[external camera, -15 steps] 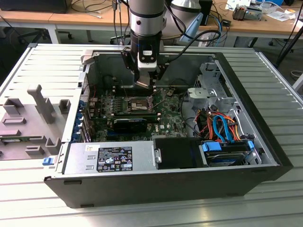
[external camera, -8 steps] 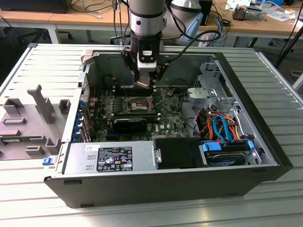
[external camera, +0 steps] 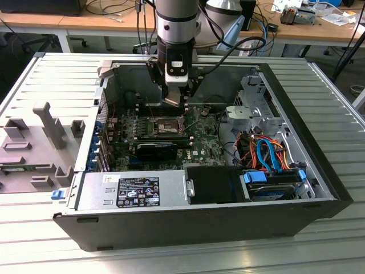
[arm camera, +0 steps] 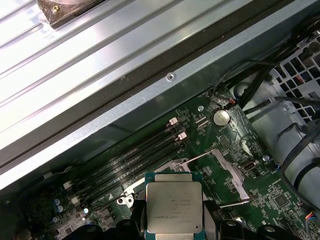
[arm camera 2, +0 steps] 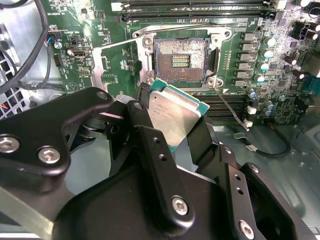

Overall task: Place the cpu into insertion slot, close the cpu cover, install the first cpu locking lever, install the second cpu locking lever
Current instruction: 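Place the cpu into insertion slot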

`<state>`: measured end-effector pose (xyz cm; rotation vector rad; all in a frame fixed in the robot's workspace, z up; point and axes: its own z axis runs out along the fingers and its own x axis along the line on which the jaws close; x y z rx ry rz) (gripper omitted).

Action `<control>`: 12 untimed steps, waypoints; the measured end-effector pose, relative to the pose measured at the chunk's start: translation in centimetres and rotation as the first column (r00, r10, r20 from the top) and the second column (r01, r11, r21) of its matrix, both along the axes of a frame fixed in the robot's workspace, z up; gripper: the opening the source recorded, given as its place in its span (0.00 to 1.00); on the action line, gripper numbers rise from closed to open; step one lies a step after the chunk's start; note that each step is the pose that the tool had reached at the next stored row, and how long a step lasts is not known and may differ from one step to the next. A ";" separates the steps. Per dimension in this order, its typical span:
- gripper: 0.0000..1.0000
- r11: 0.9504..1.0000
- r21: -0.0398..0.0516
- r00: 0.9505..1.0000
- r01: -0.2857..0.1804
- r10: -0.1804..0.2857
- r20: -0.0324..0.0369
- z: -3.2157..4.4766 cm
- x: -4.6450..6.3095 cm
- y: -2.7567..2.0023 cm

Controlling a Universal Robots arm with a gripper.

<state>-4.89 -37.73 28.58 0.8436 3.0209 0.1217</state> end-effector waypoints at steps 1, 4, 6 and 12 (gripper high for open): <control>0.54 1.000 0.000 1.000 0.001 -0.001 0.000 0.00 0.0 0.00; 0.54 1.000 0.000 1.000 0.005 -0.005 0.000 -0.02 0.0 0.00; 0.54 1.000 0.000 1.000 0.007 -0.007 0.000 -0.02 0.0 0.00; 0.54 1.000 0.000 1.000 0.015 -0.015 0.000 -0.04 0.0 0.00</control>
